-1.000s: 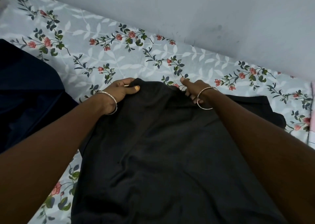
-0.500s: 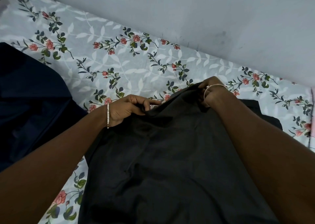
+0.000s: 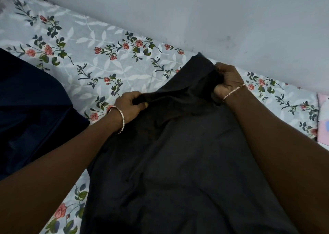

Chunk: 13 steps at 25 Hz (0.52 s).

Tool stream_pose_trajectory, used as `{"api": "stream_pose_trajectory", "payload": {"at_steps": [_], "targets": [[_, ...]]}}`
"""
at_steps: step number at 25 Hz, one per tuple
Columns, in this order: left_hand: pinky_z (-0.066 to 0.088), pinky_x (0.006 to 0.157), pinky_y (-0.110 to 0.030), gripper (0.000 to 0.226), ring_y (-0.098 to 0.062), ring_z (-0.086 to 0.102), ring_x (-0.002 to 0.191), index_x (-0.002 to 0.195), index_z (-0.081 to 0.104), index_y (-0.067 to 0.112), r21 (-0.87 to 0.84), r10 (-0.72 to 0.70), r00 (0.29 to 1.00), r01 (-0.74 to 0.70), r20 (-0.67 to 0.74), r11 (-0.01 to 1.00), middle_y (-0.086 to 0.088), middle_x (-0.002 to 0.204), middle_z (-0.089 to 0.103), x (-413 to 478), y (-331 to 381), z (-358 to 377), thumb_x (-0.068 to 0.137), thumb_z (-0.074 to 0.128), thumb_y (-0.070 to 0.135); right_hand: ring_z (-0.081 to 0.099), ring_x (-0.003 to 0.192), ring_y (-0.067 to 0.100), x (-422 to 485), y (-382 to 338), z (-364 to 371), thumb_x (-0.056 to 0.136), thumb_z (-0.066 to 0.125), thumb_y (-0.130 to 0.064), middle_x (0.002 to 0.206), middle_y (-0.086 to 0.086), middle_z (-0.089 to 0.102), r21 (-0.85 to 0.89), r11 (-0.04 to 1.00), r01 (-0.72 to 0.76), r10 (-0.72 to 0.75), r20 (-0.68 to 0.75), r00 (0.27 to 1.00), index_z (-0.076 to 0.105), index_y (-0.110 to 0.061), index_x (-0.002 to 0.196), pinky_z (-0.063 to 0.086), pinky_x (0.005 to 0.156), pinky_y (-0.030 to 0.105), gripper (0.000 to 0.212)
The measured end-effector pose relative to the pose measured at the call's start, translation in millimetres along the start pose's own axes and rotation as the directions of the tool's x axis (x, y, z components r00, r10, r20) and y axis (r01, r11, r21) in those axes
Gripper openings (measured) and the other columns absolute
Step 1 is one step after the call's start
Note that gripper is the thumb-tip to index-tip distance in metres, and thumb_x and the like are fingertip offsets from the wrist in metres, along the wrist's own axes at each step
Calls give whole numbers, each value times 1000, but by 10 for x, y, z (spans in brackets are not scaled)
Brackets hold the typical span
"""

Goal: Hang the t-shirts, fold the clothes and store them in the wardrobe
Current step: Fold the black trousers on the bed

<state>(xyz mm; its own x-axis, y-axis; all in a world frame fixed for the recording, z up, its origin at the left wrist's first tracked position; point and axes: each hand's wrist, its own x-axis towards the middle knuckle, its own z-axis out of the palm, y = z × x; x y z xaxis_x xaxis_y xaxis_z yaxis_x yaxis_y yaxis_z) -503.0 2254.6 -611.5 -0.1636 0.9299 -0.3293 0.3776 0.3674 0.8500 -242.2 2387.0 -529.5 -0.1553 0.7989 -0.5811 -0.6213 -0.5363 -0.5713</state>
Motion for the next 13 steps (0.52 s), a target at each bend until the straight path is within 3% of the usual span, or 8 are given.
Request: {"api": "stream_pose_trajectory", "payload": {"at_steps": [2, 3, 7, 10, 13], "targets": [[49, 79, -34, 8, -29, 65, 92, 96, 69, 19, 163, -4, 972, 43, -237, 986, -3, 88, 68, 25, -36, -32, 88, 70, 22, 70, 94, 37, 23, 11, 123, 83, 45, 13, 118, 19, 64, 53, 994, 96, -97, 21, 995, 59, -10, 119, 59, 82, 50, 45], [45, 76, -32, 10, -30, 63, 93, 98, 69, 17, 226, -2, 957, 71, -290, 972, -3, 88, 65, 27, -45, -53, 90, 67, 22, 70, 92, 38, 24, -14, 184, 84, 40, 11, 114, 20, 65, 58, 989, 133, -137, 53, 989, 61, -8, 112, 59, 84, 50, 40], [36, 79, -27, 23, -32, 60, 103, 112, 68, 10, 306, -34, 965, 115, -258, 945, -11, 106, 66, 48, -150, -95, 94, 65, 24, 59, 108, 36, -68, -151, 297, 60, 65, 5, 107, 14, 63, 125, 983, 136, -162, 230, 959, 62, -3, 99, 46, 104, 49, 41], [46, 81, -28, 24, -25, 65, 96, 105, 69, 9, 28, -190, 974, 195, -122, 980, -7, 101, 68, 35, -243, -164, 89, 73, 27, 52, 116, 35, -128, -119, 124, 62, 77, 1, 110, 12, 60, 153, 985, 75, -117, 287, 951, 64, -4, 100, 36, 112, 48, 40], [54, 62, -17, 13, -9, 69, 70, 99, 69, 8, -200, -283, 958, 288, 54, 937, -9, 96, 69, -13, -310, -256, 87, 74, 9, 51, 122, 36, -210, 22, -110, 68, 76, 0, 116, 16, 61, 127, 991, 35, -76, 336, 939, 63, -3, 107, 33, 115, 50, 40]]}}
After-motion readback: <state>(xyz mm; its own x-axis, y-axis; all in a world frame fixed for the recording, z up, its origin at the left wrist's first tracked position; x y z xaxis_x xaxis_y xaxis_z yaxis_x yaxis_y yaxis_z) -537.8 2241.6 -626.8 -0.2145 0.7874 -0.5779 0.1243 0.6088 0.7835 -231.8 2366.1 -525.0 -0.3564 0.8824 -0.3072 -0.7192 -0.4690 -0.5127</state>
